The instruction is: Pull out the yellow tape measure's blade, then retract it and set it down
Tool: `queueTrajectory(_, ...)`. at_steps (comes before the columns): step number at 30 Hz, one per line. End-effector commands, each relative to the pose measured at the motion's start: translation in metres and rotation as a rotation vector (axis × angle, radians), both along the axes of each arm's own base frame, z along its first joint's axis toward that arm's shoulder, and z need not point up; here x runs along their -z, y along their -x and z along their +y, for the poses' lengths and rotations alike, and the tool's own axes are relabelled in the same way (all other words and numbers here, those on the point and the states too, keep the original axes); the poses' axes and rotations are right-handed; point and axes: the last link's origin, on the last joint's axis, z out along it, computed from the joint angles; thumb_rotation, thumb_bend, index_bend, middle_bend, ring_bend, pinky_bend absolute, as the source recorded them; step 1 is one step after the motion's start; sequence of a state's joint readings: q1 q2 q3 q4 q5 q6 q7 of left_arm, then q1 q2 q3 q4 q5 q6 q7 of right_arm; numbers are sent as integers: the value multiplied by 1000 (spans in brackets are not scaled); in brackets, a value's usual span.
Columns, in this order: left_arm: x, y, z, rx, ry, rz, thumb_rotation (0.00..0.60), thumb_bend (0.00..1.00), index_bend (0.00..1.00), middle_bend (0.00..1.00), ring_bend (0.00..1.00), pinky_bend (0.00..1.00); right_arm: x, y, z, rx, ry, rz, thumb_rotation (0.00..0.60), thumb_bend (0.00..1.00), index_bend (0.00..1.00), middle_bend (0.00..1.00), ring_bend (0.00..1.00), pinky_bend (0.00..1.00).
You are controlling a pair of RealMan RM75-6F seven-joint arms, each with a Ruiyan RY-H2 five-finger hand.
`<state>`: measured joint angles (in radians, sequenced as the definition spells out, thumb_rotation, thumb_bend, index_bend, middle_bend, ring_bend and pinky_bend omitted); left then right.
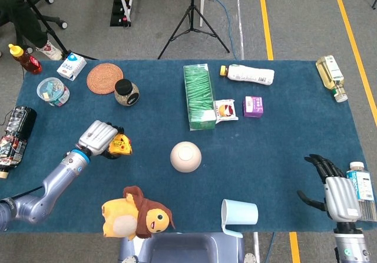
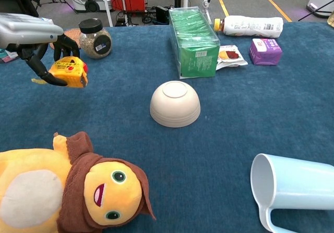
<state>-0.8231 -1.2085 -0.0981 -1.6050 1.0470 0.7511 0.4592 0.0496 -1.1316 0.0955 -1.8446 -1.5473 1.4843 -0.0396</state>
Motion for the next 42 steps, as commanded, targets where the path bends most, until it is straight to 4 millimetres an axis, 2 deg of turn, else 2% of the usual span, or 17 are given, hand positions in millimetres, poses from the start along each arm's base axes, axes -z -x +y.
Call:
queueTrajectory(1,-6,-21,4,33,7,4,437,266,585,431,365,492,8,-15,-8,-51,-28,-20,600,206,192,201,207,289)
queueTrajectory(9,-10,-58,6,74,40,9,445,266,585,431,365,493,30,-58,-28,-158,-93,-115,600,210,192,206,211,299)
queueTrajectory(14,-11,-80,10,100,61,13,443,267,585,437,365,492,47,-76,-34,-185,-131,-161,600,232,177,202,209,299)
queueTrajectory(21,-6,-105,12,143,80,12,447,268,585,438,365,490,73,-92,-40,-185,-187,-203,600,235,145,190,203,298)
queueTrajectory(30,6,-128,13,161,101,-2,441,267,585,441,365,491,94,-108,-53,-166,-192,-250,600,235,64,140,169,263)
queueTrajectory(36,18,-144,13,163,97,-23,445,267,585,443,365,490,110,-121,-66,-120,-174,-346,600,236,12,105,150,246)
queueTrajectory(42,28,-164,14,145,94,-66,442,267,589,446,365,490,126,-136,-82,-75,-154,-454,600,235,0,72,131,229)
